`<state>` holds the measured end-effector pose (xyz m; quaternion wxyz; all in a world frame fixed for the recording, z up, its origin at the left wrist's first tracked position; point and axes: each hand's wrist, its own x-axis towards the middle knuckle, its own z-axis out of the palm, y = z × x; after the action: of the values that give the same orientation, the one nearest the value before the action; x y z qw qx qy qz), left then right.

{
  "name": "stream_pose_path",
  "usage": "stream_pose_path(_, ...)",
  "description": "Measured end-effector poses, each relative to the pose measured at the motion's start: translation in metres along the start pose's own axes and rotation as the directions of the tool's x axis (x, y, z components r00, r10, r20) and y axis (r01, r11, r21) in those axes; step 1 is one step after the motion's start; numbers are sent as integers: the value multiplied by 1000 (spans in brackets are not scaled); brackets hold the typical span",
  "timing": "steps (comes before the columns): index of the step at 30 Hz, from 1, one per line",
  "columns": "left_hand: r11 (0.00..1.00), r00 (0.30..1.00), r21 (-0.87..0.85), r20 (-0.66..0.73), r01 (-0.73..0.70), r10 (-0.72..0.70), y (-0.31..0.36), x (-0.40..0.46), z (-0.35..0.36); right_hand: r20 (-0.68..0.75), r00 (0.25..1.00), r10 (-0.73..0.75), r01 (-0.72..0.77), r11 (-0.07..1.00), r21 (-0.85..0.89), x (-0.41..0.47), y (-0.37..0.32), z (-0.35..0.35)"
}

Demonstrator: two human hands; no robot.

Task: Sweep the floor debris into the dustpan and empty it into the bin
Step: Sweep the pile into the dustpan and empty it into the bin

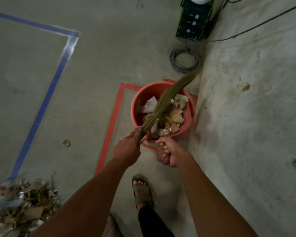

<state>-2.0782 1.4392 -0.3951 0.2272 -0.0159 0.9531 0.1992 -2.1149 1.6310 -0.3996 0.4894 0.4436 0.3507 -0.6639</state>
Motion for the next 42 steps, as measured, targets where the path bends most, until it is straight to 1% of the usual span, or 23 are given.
stream_pose_path(5, 999, 998, 38, -54, -18, 20, -3, 12, 7, -112, 994, 1, -16, 991, -130, 11, -19, -1)
stream_pose_path(9, 999, 996, 51, -86, -18, 23, -6, 14, 12, -214, 976, -41, 8, 988, -153, 16, -23, -3)
stream_pose_path(13, 999, 994, 29, -102, -38, 41, -9, 6, 15, -293, 949, -119, 48, 970, -239, 10, -18, -3)
stream_pose_path(16, 999, 993, 8, -109, -38, 38, -6, -5, 13, -362, 909, -208, 88, 944, -319, 3, -7, -2)
stream_pose_path(20, 999, 993, -6, -114, -38, 37, -4, -18, 12, -425, 865, -267, 114, 929, -353, -4, 8, -2)
stream_pose_path(24, 998, 990, -18, -128, -55, 53, -4, -30, 17, -442, 843, -307, 121, 908, -400, -6, 19, -8)
stream_pose_path(28, 999, 992, -32, -123, -43, 39, -1, -38, 17, -436, 854, -283, 74, 896, -437, -8, 27, -14)
stream_pose_path(33, 998, 994, -56, -113, -16, 10, 5, -40, 14, -422, 866, -267, 61, 895, -441, -14, 24, -15)
stream_pose_path(35, 998, 994, -64, -111, -13, 6, 8, -38, 11, -421, 861, -284, 72, 889, -453, -15, 18, -11)
stream_pose_path(38, 997, 990, -81, -137, 2, -13, 8, -32, 3, -431, 845, -316, 92, 881, -465, -15, 4, -1)
stream_pose_path(42, 984, 973, -171, -217, 44, -81, 0, -26, -6, -409, 841, -353, 131, 868, -479, -9, -15, 21)
